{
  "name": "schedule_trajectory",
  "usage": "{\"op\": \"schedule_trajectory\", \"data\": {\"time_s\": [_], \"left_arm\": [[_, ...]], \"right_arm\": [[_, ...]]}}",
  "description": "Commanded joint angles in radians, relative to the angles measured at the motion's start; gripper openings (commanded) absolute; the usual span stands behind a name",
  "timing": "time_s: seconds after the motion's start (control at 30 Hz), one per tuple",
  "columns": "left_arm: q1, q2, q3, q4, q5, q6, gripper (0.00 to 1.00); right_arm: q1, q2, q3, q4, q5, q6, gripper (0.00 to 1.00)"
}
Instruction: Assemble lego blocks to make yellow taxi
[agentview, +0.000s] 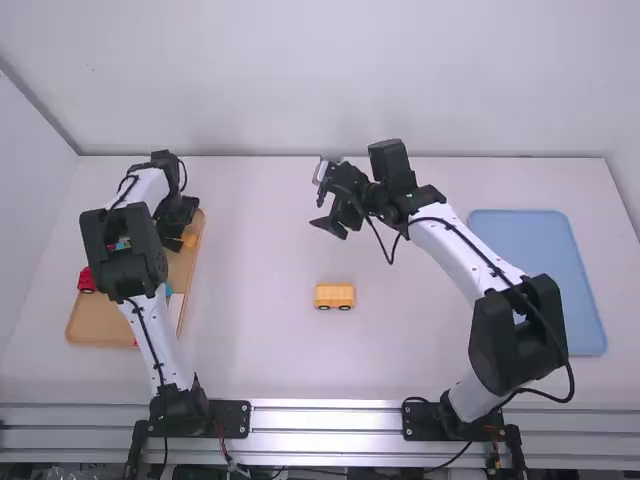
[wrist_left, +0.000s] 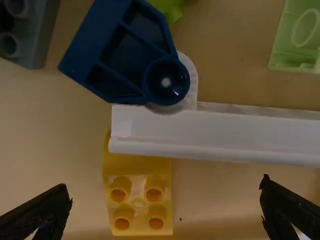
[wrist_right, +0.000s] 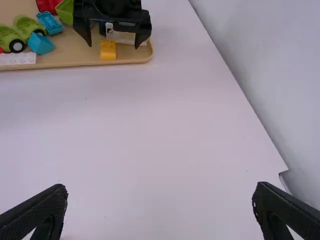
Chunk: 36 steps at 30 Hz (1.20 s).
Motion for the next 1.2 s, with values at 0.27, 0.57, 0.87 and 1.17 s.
{"op": "schedule_trajectory", "data": {"time_s": [0.27, 0.57, 0.87, 1.17], "left_arm": [[-0.002, 0.009, -0.038, -0.002, -0.012, -0.006, 0.96], [-0.002, 0.009, -0.038, -0.022, -0.016, -0.006, 0.69], [-0.002, 0.009, -0.038, -0.023, -0.015, 0.081, 0.66], [-0.002, 0.009, -0.038, -0.008, -0.016, 0.080, 0.43]], "right_arm": [[0.002, -0.005, 0.007, 0.003, -0.005, -0.002, 0.99], [0.002, -0.005, 0.007, -0.001, -0.005, -0.002, 0.99], [0.002, -0.005, 0.007, -0.005, -0.005, -0.002, 0.99], [0.002, -0.005, 0.007, -0.006, -0.005, -0.002, 0.99]]}}
